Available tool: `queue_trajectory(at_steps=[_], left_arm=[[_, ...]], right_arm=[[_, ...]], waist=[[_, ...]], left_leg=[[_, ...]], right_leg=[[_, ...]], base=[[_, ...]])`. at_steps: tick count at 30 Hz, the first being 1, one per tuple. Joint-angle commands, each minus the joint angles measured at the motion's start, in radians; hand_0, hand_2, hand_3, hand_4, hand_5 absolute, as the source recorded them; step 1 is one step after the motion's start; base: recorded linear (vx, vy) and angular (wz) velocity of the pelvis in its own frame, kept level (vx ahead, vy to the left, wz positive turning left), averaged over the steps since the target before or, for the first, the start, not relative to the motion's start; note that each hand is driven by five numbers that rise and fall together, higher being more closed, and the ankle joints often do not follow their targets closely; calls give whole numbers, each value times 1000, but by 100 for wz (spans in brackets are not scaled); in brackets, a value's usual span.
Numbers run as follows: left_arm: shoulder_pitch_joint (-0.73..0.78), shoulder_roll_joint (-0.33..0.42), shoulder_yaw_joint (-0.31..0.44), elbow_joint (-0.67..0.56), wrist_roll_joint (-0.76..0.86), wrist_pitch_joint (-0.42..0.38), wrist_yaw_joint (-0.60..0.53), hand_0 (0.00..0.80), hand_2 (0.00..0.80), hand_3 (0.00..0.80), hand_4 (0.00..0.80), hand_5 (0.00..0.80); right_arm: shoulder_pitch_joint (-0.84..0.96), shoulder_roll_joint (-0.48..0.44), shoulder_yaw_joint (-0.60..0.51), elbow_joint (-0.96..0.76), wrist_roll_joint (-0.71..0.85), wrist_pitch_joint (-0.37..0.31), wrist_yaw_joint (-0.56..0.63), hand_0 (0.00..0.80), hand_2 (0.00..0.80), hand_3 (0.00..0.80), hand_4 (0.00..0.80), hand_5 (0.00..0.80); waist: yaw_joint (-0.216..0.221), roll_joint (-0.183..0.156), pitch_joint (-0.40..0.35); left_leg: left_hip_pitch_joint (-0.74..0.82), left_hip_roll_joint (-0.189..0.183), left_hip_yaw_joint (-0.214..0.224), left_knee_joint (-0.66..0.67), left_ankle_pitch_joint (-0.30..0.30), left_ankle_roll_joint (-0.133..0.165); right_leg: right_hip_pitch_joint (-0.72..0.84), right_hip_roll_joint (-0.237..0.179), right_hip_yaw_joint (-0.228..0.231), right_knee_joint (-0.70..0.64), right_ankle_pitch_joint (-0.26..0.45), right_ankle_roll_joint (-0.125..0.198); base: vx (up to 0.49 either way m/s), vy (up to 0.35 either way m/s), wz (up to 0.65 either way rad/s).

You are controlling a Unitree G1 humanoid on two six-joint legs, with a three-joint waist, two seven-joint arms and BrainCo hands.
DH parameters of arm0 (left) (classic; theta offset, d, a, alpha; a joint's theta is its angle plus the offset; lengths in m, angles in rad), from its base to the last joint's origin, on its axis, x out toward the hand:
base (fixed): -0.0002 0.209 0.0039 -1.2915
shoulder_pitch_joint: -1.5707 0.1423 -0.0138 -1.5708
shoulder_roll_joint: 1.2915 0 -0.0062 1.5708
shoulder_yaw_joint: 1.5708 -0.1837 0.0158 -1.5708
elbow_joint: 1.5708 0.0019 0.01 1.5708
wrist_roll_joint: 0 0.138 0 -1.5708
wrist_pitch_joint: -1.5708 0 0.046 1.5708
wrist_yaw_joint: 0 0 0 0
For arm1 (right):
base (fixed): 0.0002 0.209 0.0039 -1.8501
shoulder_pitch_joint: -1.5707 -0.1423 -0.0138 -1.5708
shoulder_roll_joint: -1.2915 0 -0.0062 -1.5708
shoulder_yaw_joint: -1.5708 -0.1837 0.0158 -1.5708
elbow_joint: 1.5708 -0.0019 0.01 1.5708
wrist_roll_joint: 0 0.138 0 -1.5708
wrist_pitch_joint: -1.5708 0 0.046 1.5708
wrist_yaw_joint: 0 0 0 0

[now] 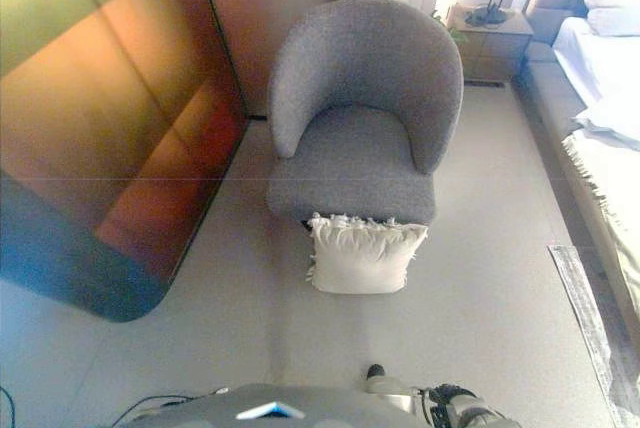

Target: Pick up the cushion and take it to the sofa

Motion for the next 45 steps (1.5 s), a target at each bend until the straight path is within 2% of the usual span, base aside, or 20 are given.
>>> queue_trajectory(at_steps=[1,5,8,13,18,26,29,31,33,35,37,39,40,42,43,45], left_arm=[[-54,19,9,44,-6,-7,12,0,0,0,0,0],[-65,21,-2,37,-5,10,-33,0,0,0,0,0],[-63,13,-5,43,3,-4,-23,0,0,0,0,0],[-53,15,12,42,-1,-2,-16,0,0,0,0,0],[-57,16,10,41,-16,9,-14,0,0,0,0,0],[-63,13,-7,39,6,12,-9,0,0,0,0,0],[-57,14,-9,36,4,13,-7,0,0,0,0,0],[-59,12,-5,37,-6,13,-1,0,0,0,0,0],[-61,8,7,40,-15,-8,2,0,0,0,0,0],[-66,7,20,40,-45,-22,-12,0,0,0,0,0],[-67,-1,32,36,-75,-29,-15,0,0,0,0,0],[-60,-3,42,31,-71,-42,-15,0,0,0,0,0],[-48,-1,47,27,-73,-48,-15,0,0,0,0,0],[-28,5,57,25,-65,-58,-36,0,0,0,0,0],[-20,5,60,27,-59,-58,-46,0,0,0,0,0],[-4,3,64,30,-58,-50,-53,0,0,0,0,0]], right_arm=[[-44,17,14,45,-1,-14,-7,0,0,0,0,0],[-46,15,17,41,6,-14,-9,0,0,0,0,0],[-51,15,19,48,-9,-19,-3,0,0,0,0,0],[-59,15,21,45,-26,-12,10,0,0,0,0,0],[-55,19,28,38,-49,-20,5,0,0,0,0,0],[-60,17,34,36,-7,-7,-16,0,0,0,0,0],[-60,12,36,39,-11,-10,-18,0,0,0,0,0],[-65,10,39,37,-18,-9,-14,0,0,0,0,0],[-81,3,48,34,-28,-10,3,0,0,0,0,0],[-94,-6,58,22,-12,3,4,0,0,0,0,0],[-107,-16,56,21,-6,3,9,0,0,0,0,0],[-112,-23,51,21,-6,-7,11,0,0,0,0,0],[-116,-25,47,21,-13,-11,12,0,0,0,0,0],[-117,-27,44,21,-37,-15,15,0,0,0,0,0],[-116,-28,48,22,-47,-19,15,0,0,0,0,0],[-109,-30,50,24,-56,-23,13,0,0,0,0,0]], waist=[[-12,-49,16],[-12,-48,19],[-4,-48,17],[10,-49,13],[13,-47,13],[11,-46,23],[6,-46,23],[3,-56,31],[11,-85,55],[25,-102,95],[44,-93,128],[65,-72,148],[81,-53,150],[101,-34,152],[116,-15,144],[133,-8,141]], left_leg=[[-56,-46,13,-15,29,55],[-62,-42,15,-15,32,51],[-58,-44,9,-15,30,52],[-47,-35,44,-15,31,48],[-48,-29,50,-15,35,44],[-57,-22,14,-15,42,39],[-50,-22,-8,-12,40,42],[-59,-22,-14,57,23,40],[-137,-37,-22,260,-21,45],[-248,-28,-15,482,25,41],[-335,-21,-8,544,72,34],[-374,-22,-16,497,117,22],[-392,-18,-27,422,160,13],[-400,-12,-32,316,209,4],[-421,6,-44,232,254,-7],[-419,19,-49,139,305,-20]], right_leg=[[53,-54,-57,34,-70,39],[51,-56,-70,29,-65,42],[55,-61,-81,30,-67,43],[65,-70,-136,39,-71,45],[73,-66,-150,36,-75,41],[69,-37,-123,44,-93,24],[69,-20,-95,47,-102,12],[59,-15,-77,61,-106,-2],[38,-31,-77,92,-106,-23],[23,-36,-84,123,-109,-54],[28,-26,-80,149,-121,-65],[52,-10,-65,154,-142,-59],[74,8,-49,149,-160,-54],[120,26,-27,137,-185,-50],[153,44,-8,129,-205,-51],[209,50,21,122,-239,-54]], base=[[0,0,0],[-4,-8,-1],[5,-10,0],[1,-2,-1],[-6,-25,-3],[-11,-68,2],[33,-76,7],[-7,-122,6],[-64,-173,1],[-93,-181,-10],[-30,-77,-30],[93,29,-23],[202,49,-34],[339,80,-65],[433,109,-57],[461,116,-53]])
